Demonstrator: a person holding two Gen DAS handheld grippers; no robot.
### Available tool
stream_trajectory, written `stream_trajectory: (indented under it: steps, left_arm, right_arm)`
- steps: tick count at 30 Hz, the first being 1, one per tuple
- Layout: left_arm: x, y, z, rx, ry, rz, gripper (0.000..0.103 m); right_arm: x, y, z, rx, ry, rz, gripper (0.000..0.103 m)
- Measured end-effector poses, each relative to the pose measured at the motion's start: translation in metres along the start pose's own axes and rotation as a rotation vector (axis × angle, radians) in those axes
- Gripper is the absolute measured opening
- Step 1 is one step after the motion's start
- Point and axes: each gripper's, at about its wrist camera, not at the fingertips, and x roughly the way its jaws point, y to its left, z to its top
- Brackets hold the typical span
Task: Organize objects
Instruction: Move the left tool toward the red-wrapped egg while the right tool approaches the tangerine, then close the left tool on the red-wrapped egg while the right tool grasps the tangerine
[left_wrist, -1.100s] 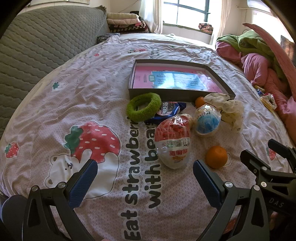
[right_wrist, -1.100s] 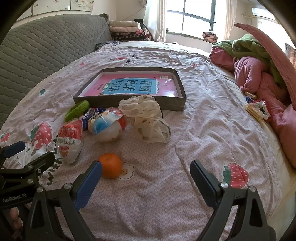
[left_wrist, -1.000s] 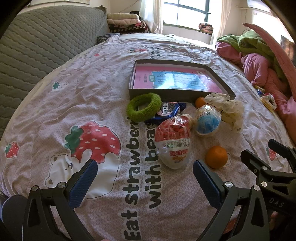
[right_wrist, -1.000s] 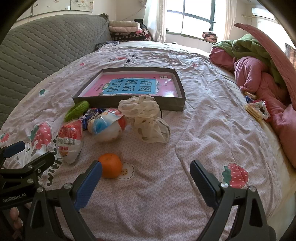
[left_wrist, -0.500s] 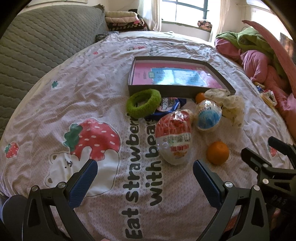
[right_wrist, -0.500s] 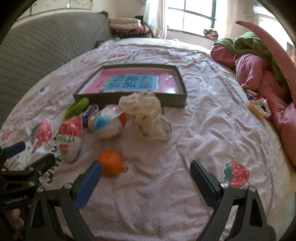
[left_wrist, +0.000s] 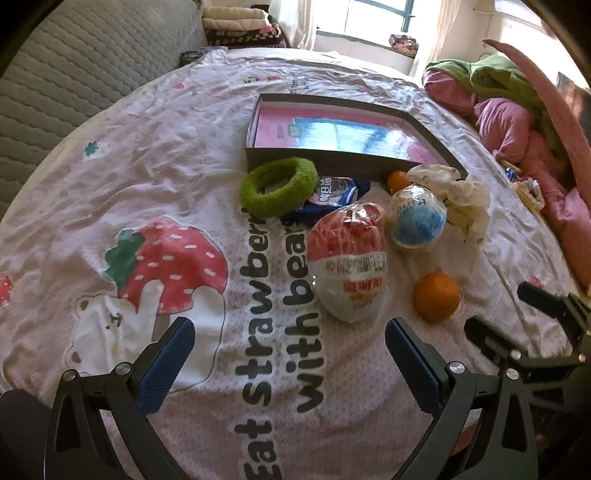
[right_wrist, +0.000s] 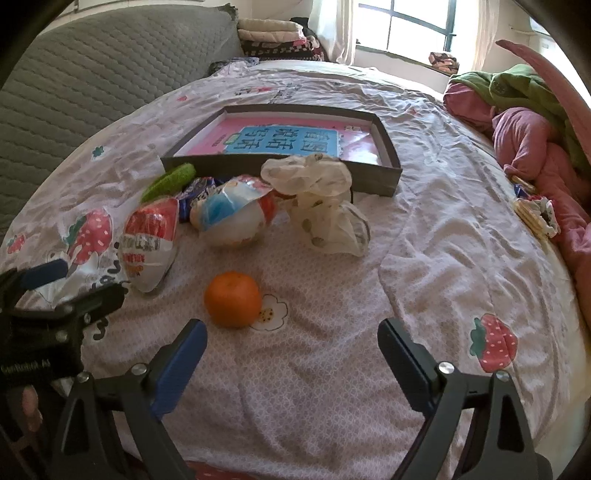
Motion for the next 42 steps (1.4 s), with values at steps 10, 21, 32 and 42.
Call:
stream_trajectory:
  steps: [10,21,32,42]
  left_arm:
    - [0.019,-0.013,0.015,0.01,0.024,-0.025,0.102]
    - [0.036,-0.016,0.023,0.011,0.043,-0.04,0.094]
    - [0.042,-0.023,0.03,0.026,0.043,-0.072,0.08]
    - [0.049,-0.034,0.037,0.019,0.049,-0.116,0.061]
  right_arm:
    - [0.014,0.006,0.0,-0.029,0.013,0.015,0.091]
    - [0.031,0.012,0.004,-0.026,0.035,0.053,0.077]
    - [0.04,0.021,0.009,-0.049,0.041,0.08,0.073]
    - [0.042,0.028,0.011,-0.077,0.031,0.13,0.052]
